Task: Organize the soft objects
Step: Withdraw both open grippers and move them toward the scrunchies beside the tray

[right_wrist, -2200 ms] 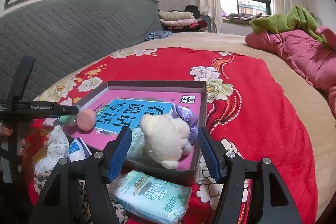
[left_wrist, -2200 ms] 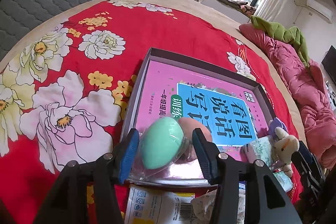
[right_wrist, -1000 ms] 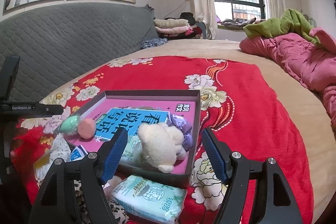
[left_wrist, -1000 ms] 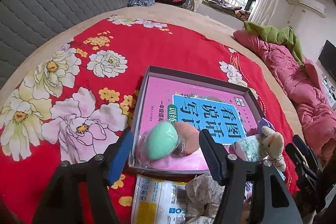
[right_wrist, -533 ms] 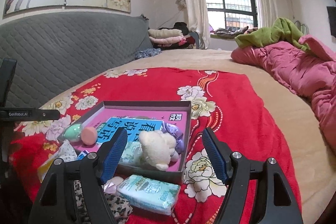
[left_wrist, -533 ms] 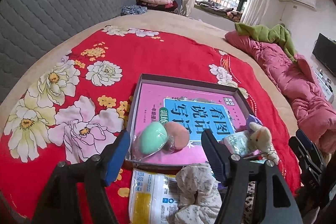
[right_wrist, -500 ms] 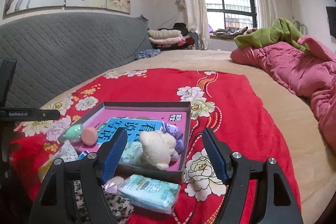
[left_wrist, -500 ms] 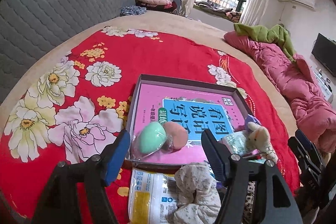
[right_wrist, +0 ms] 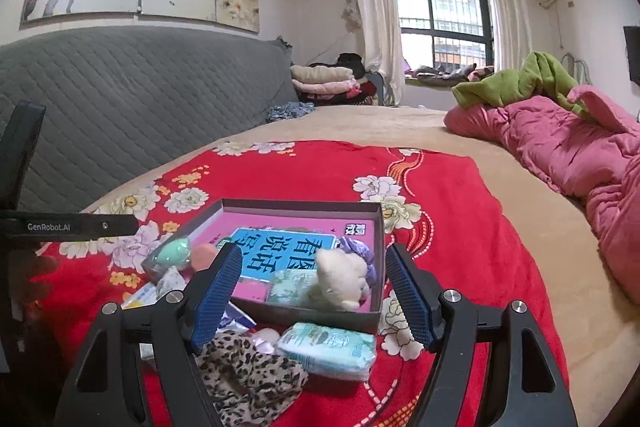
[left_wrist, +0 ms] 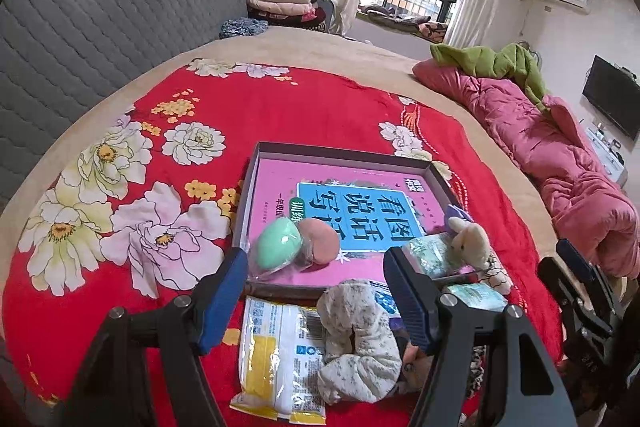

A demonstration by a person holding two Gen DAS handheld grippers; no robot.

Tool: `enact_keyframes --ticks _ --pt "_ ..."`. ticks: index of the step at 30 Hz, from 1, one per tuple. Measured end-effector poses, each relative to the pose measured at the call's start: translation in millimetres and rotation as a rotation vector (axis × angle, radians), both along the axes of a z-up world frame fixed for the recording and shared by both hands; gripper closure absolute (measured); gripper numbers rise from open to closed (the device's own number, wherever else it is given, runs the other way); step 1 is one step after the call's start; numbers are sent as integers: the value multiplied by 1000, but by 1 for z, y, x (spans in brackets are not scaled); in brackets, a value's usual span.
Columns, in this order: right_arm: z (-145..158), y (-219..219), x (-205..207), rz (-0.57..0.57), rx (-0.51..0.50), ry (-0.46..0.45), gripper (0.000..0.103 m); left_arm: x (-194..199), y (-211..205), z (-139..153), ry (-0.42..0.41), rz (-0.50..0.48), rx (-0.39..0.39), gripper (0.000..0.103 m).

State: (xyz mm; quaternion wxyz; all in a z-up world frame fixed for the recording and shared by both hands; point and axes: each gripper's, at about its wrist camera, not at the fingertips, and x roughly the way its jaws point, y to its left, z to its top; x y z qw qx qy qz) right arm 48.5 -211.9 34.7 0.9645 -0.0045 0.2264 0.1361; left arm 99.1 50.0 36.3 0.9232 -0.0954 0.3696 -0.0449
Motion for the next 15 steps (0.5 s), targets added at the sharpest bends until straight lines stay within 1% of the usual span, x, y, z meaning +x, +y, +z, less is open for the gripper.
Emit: enact_keyframes --ticks 6,15 --pt "4 1 -11 -16 -7 18 27 -9 -5 7 -14 -25 -8 33" --pt "10 5 -29 -14 -12 36 27 -18 1 18 -37 -26 -38 33"
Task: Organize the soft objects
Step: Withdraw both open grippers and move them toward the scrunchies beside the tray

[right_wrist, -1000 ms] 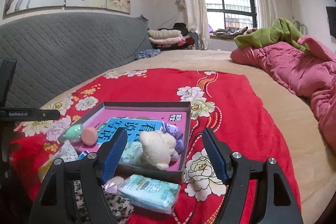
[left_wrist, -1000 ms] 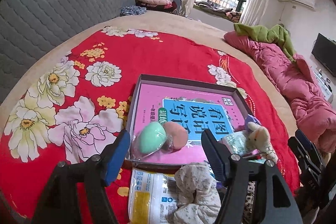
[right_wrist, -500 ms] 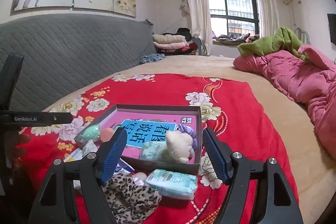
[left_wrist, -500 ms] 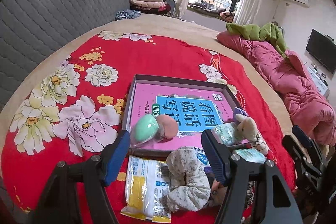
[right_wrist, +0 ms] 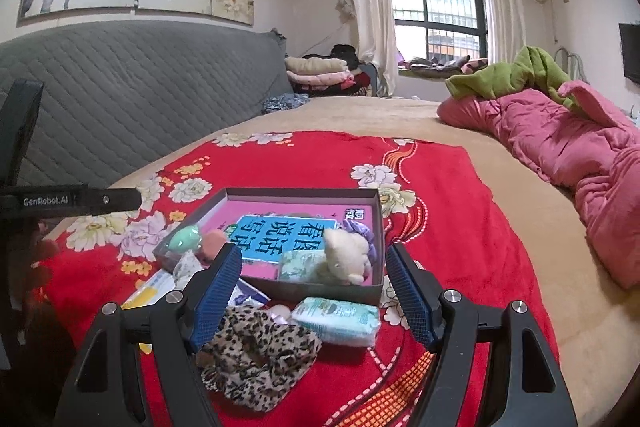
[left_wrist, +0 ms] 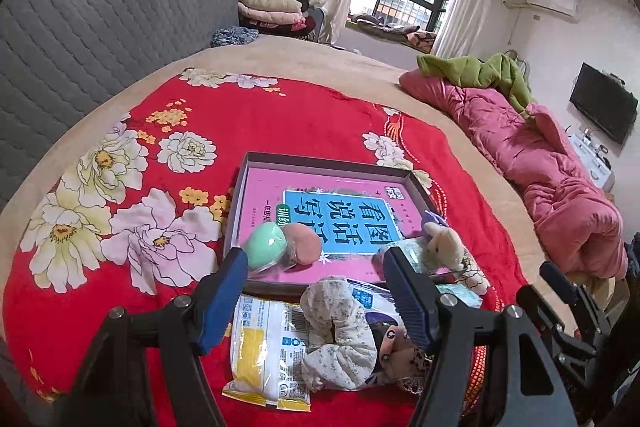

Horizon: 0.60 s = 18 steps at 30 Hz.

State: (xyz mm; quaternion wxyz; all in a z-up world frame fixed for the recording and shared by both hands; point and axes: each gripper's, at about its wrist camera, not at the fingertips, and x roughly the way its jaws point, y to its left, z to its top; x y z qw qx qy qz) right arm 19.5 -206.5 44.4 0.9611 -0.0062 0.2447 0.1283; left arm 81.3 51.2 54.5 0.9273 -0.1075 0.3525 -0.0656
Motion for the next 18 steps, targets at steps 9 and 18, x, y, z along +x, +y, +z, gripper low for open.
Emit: enact_keyframes --ticks 9,18 --pt "6 10 -13 19 -21 3 27 -7 3 1 11 -10 8 33" --pt "4 21 -20 45 -40 27 27 -16 -5 -10 43 -50 21 33"
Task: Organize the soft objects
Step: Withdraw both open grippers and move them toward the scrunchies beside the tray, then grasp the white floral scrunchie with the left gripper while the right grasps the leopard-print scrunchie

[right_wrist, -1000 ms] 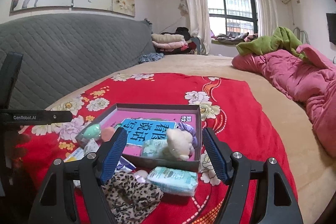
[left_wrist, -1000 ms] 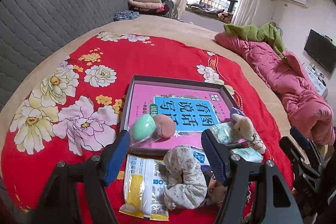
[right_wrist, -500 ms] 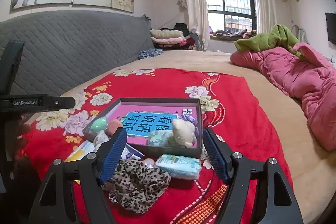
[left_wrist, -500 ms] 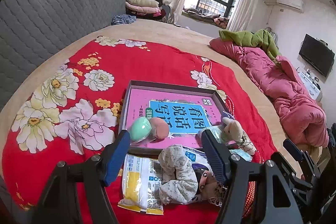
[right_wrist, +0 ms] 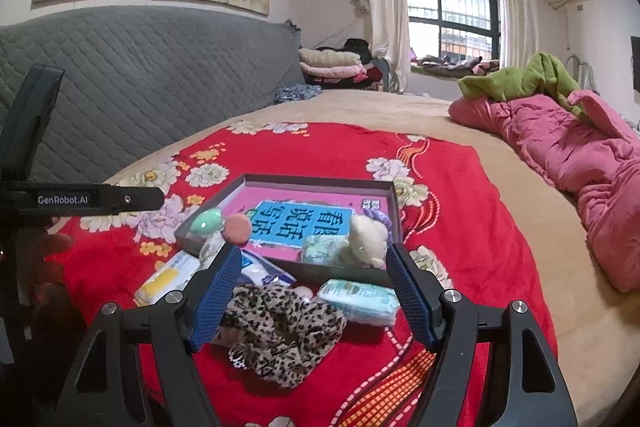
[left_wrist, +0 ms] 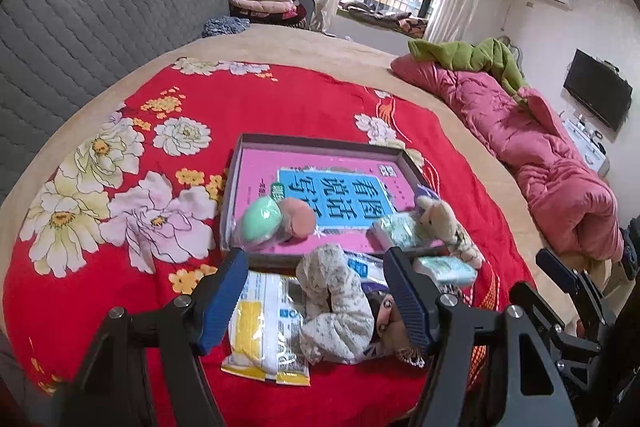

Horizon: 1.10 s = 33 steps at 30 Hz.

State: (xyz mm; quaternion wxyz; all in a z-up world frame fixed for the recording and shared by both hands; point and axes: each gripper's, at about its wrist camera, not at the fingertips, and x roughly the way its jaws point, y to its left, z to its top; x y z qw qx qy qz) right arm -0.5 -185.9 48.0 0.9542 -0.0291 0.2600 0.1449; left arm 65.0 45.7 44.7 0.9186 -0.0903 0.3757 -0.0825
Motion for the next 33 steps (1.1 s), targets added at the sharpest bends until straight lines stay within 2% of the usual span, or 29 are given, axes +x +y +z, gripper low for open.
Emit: enact_keyframes --ticks 20,33 --pt "-16 7 -5 25 -3 74 27 -3 -11 -16 60 -37 10 33" --pt "-36 6 3 33 17 167 27 1 -18 -36 121 -57 22 33"
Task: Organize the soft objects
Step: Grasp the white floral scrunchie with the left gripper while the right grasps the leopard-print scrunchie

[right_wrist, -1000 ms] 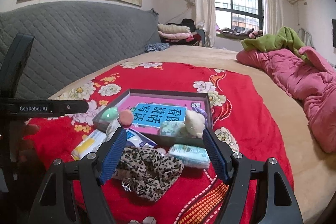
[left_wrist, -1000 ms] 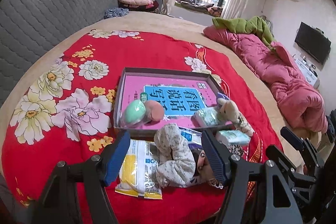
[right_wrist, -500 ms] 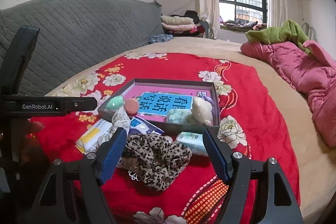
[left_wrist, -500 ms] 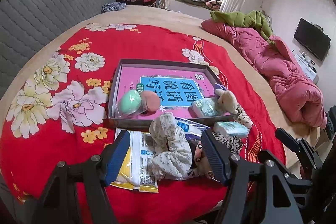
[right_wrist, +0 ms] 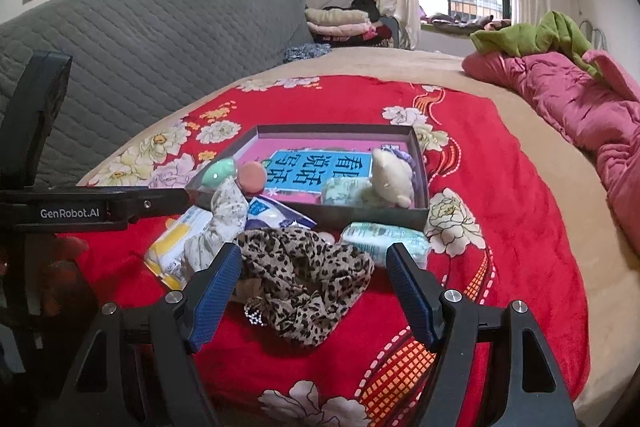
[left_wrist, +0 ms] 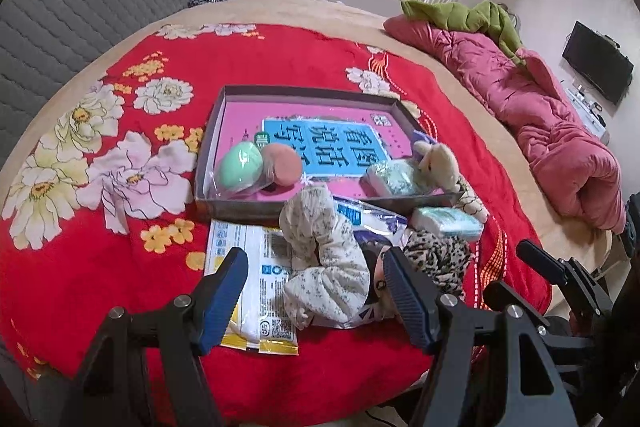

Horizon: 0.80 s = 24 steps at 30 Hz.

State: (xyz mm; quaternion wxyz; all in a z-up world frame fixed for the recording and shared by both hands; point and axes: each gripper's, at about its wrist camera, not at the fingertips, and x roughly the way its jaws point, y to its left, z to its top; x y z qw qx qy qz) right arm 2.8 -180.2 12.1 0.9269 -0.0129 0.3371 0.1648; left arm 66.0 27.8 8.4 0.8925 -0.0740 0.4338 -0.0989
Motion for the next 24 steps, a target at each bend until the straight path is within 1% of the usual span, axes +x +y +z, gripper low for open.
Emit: enact_keyframes --ticks 8,14,24 --pt "-18 6 7 21 -4 50 27 3 -6 -15 36 -19 1 33" --pt "-25 7 10 35 -2 66 27 7 -10 -26 60 -25 7 33" --pt "-41 4 21 24 20 126 27 12 -12 -40 93 -20 7 33"
